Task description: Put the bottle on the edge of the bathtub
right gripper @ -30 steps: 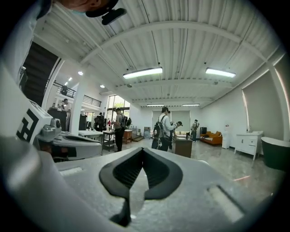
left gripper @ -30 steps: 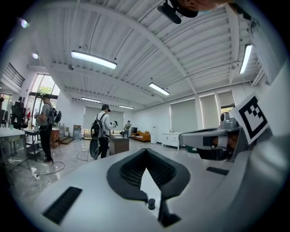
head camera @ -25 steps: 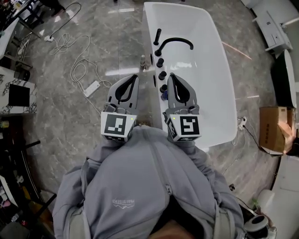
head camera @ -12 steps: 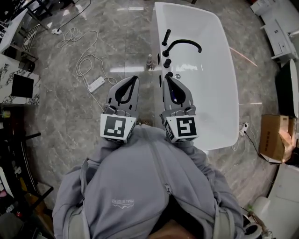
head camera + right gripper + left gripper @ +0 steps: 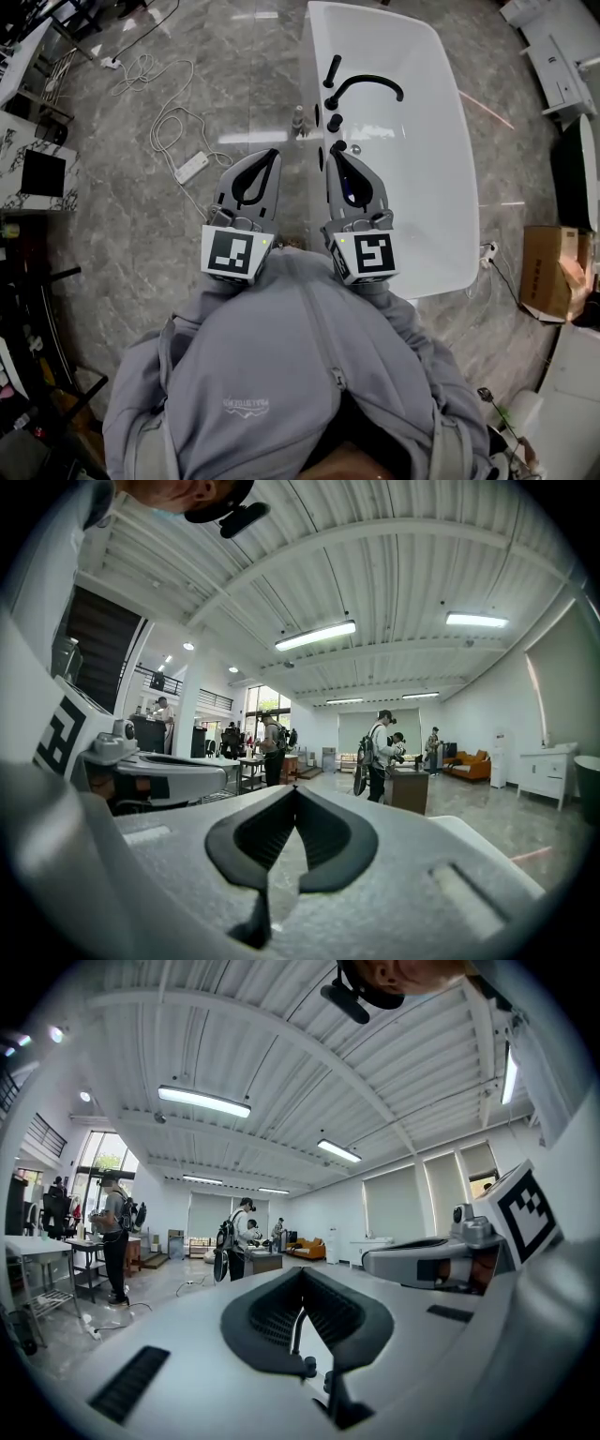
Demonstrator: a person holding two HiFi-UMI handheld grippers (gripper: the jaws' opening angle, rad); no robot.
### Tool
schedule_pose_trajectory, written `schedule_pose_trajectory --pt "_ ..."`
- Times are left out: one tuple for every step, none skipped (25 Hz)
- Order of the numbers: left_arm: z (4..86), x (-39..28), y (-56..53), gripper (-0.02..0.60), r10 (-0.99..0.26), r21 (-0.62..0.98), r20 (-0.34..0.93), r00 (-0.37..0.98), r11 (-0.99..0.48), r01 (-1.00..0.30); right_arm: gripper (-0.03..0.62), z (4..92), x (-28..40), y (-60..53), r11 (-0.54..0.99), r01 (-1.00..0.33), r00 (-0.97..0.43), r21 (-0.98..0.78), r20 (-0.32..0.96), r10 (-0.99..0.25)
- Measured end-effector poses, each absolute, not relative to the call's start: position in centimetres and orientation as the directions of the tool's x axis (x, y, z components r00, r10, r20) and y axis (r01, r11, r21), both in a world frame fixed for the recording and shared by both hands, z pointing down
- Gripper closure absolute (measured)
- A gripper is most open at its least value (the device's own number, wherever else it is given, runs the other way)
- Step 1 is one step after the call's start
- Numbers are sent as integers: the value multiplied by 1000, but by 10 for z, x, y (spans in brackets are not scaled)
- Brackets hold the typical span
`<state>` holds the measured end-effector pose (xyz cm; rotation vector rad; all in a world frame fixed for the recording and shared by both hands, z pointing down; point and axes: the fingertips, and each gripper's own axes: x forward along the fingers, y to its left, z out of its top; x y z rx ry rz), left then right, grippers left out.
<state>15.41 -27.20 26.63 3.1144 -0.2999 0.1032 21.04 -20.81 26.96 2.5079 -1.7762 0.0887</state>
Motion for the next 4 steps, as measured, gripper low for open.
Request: schedule_pose_trajectory --pt "266 154 -271 575 -189 5 66 980 -982 -189 589 269 210 -207 -333 -943 334 22 89 -938" --pt "265 154 -269 575 -187 5 65 980 -982 -188 589 269 210 -206 -335 -942 336 19 90 -938" --pt "265 154 -268 575 -186 4 65 980 -982 -186 589 268 210 -205 -337 -942 337 16 88 -938" --pt "265 153 -267 575 -184 3 64 981 -983 -185 589 267 210 -205 -337 -941 337 13 84 -938"
